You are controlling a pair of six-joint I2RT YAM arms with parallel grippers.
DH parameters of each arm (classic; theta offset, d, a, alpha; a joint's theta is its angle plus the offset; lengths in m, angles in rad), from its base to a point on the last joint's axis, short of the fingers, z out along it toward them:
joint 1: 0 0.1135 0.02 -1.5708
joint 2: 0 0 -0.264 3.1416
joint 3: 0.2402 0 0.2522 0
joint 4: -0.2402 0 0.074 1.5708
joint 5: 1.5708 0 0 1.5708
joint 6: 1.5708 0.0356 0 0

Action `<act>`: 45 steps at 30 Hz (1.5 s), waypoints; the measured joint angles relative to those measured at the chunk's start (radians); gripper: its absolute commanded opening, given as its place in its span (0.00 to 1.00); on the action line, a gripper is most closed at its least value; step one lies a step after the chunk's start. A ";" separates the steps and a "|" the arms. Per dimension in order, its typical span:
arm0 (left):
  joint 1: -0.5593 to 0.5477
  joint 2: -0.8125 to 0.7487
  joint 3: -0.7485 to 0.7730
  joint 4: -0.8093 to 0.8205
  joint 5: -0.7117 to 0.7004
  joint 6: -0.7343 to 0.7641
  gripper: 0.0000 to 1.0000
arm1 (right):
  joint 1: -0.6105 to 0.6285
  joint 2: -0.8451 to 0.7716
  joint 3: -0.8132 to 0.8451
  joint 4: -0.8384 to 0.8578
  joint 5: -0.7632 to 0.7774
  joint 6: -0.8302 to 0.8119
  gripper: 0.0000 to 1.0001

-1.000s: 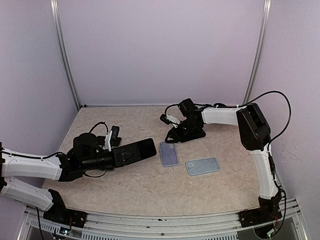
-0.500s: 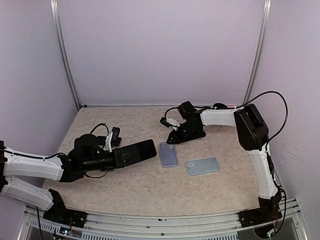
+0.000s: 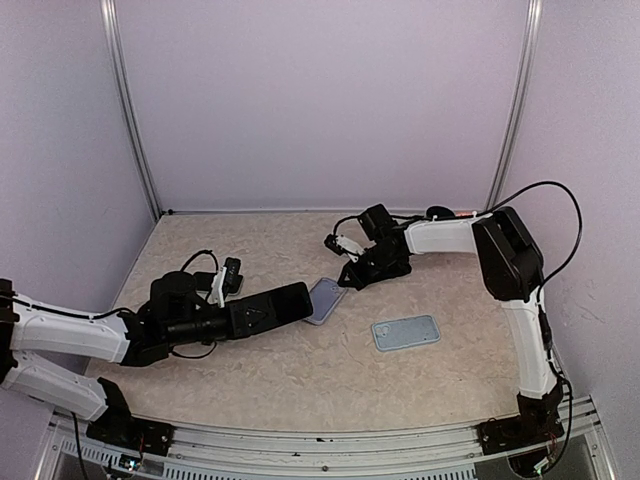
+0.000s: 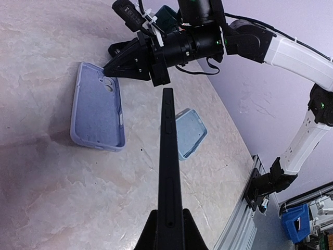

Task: Put the phone into the phone case
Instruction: Rotate the phone case at the center of the board.

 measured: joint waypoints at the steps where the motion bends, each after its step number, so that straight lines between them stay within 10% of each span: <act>1: 0.000 0.002 -0.001 0.003 0.000 0.000 0.00 | 0.000 -0.012 -0.020 0.008 0.010 0.013 0.00; 29: 0.003 0.036 -0.008 -0.055 -0.134 -0.051 0.00 | 0.215 -0.259 -0.280 0.000 0.599 0.602 0.00; 45: 0.003 0.036 -0.008 -0.071 -0.150 -0.089 0.00 | 0.267 -0.259 -0.323 -0.025 0.645 0.818 0.06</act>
